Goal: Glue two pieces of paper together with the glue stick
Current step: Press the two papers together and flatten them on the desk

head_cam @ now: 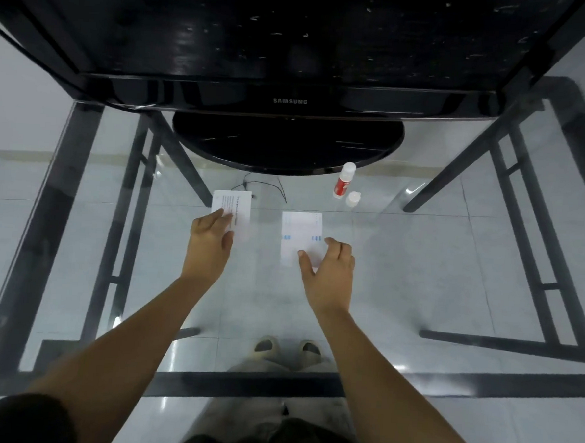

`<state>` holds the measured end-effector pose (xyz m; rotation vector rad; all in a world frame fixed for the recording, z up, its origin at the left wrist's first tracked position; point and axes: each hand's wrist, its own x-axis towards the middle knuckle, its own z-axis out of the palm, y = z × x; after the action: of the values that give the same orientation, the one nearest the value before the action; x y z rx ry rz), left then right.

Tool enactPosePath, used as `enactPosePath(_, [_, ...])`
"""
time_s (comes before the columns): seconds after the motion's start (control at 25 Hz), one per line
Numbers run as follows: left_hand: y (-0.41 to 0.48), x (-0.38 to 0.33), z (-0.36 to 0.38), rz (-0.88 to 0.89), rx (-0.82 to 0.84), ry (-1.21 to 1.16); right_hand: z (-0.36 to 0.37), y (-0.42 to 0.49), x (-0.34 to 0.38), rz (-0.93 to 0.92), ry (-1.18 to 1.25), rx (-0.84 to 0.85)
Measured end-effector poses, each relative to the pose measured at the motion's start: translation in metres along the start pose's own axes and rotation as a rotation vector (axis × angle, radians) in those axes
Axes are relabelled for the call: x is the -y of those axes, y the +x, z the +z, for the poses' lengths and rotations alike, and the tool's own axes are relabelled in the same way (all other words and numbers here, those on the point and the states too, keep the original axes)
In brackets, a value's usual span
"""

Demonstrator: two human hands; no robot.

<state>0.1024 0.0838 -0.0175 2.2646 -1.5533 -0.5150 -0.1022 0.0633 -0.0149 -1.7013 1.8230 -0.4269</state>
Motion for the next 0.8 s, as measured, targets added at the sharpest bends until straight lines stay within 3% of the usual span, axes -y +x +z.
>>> enactPosePath(0.52, [-0.006,0.007,-0.001,-0.077,0.041,0.044,0.013,0.003,0.025,0.196,0.196,0.012])
enactPosePath(0.68, [-0.015,0.001,0.003,-0.031,0.043,0.000,0.012,0.004,0.023,0.122,-0.011,-0.015])
enactPosePath(0.8, [-0.021,-0.005,0.009,-0.020,0.046,-0.016,0.008,0.005,0.015,0.115,0.206,0.009])
